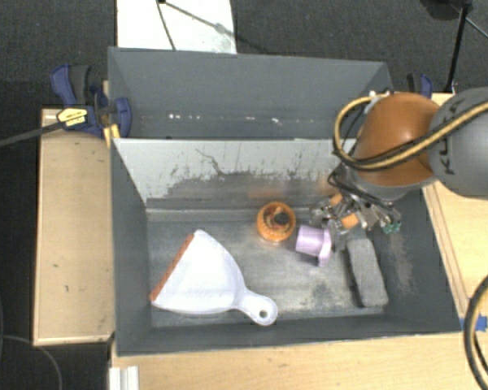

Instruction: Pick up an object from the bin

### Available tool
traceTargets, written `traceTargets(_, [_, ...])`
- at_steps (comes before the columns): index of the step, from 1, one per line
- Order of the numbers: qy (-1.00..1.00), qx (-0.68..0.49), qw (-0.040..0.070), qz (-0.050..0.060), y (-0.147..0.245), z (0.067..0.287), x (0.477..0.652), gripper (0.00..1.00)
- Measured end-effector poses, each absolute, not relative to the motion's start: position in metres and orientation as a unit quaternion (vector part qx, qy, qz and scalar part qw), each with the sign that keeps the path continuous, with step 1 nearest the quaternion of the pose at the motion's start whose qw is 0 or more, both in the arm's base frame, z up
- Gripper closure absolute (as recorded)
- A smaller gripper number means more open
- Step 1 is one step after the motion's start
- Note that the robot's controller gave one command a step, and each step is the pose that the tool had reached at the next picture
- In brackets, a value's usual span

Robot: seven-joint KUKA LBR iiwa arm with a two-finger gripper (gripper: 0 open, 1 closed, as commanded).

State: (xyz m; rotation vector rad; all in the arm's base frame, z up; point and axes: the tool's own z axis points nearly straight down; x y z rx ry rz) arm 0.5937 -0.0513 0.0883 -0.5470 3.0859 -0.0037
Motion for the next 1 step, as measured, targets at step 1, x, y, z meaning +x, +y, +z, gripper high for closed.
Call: traceTargets(1, [0.985,-0.174,0.004,-0.001,-0.0513,0.0883,0.5937,1.0])
